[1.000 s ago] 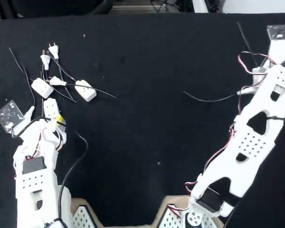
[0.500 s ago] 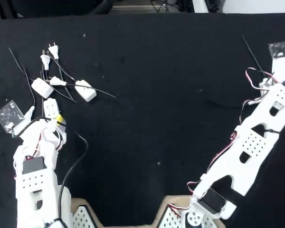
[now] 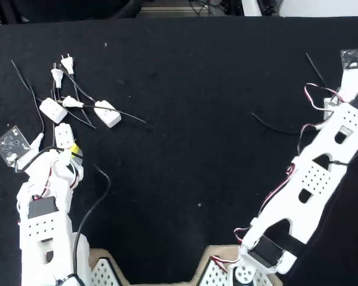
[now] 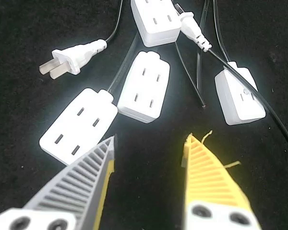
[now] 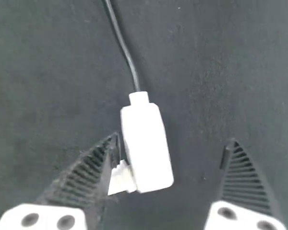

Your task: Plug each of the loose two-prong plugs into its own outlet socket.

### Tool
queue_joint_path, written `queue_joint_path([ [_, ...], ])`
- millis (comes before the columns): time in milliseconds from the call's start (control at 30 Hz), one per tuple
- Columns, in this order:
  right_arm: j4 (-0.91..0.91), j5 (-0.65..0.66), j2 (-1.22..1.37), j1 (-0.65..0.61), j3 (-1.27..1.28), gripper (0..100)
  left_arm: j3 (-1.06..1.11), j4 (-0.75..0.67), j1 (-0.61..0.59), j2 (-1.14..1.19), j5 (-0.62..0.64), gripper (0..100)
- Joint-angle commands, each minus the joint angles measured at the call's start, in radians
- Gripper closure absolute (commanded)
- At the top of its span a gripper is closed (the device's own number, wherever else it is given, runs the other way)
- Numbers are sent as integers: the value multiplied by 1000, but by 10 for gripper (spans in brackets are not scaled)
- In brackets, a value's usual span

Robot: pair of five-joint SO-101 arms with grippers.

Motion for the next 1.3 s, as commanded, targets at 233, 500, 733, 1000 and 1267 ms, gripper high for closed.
queue_joint_path([
  [233,359,-92,-398,-212,-54,681,-48,-17,-2,-14,3,766],
  [500,365,-216,-662,-311,163,681,-45,-17,-2,-14,3,766],
  [733,361,-311,-1049,-450,782,681,-45,-17,-1,-14,3,766],
  [1000,258,-313,-1333,-709,1389,764,-44,-17,-1,-14,3,766],
  [1267,-68,-430,-1554,-950,1857,772,-45,-17,18,-14,2,766],
])
